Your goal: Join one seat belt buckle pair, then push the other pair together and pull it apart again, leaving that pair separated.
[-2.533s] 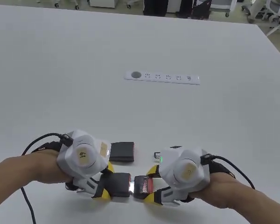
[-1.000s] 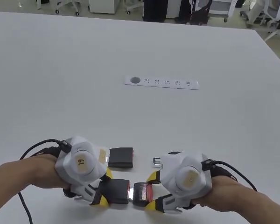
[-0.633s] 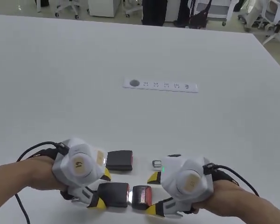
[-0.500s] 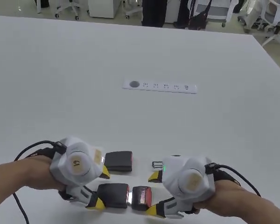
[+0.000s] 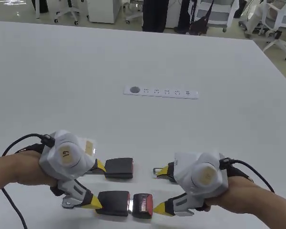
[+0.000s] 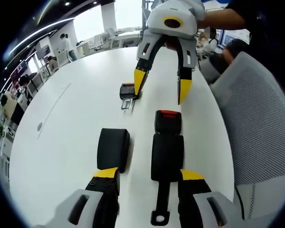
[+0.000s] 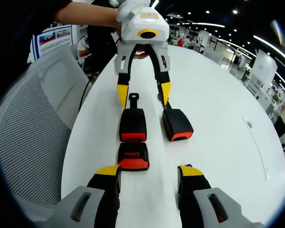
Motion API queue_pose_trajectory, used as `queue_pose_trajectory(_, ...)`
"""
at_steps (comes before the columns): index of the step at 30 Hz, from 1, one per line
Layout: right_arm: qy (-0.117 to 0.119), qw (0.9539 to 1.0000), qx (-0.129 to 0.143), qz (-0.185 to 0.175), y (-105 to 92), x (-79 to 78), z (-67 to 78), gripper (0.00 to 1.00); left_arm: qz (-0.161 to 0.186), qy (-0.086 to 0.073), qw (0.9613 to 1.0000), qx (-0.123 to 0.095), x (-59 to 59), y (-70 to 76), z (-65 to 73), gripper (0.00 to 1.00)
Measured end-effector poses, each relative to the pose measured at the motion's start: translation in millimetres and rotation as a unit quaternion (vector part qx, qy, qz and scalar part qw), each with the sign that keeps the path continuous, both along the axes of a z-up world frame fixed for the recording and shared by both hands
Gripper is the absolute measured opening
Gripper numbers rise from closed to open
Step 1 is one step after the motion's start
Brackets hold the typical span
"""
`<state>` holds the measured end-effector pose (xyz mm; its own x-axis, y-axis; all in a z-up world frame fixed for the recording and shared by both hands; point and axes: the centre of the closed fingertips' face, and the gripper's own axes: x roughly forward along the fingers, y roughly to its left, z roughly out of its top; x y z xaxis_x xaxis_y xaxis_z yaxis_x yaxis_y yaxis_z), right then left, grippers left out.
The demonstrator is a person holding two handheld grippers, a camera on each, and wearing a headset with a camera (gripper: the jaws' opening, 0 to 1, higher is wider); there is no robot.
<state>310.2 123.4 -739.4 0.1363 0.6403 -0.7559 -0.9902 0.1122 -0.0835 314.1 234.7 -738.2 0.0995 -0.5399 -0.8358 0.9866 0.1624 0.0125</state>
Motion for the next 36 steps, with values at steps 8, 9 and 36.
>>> queue_pose_trajectory(8,-0.006,0.9999,-0.002,-0.013,-13.0,15.2,4.3,0.46,0.013,-0.003,0.9998,-0.012,14.6,-2.9,4.8,0.50)
queue_pose_trajectory(9,-0.007,0.9999,-0.003,-0.015,-15.3,17.7,5.1,0.46,0.015,-0.003,0.9998,-0.014,15.9,-4.5,6.6,0.51)
queue_pose_trajectory(36,-0.022,0.9991,-0.036,0.004,-50.3,56.4,-5.0,0.45,0.023,-0.008,0.9997,0.008,57.9,-9.3,-5.8,0.45)
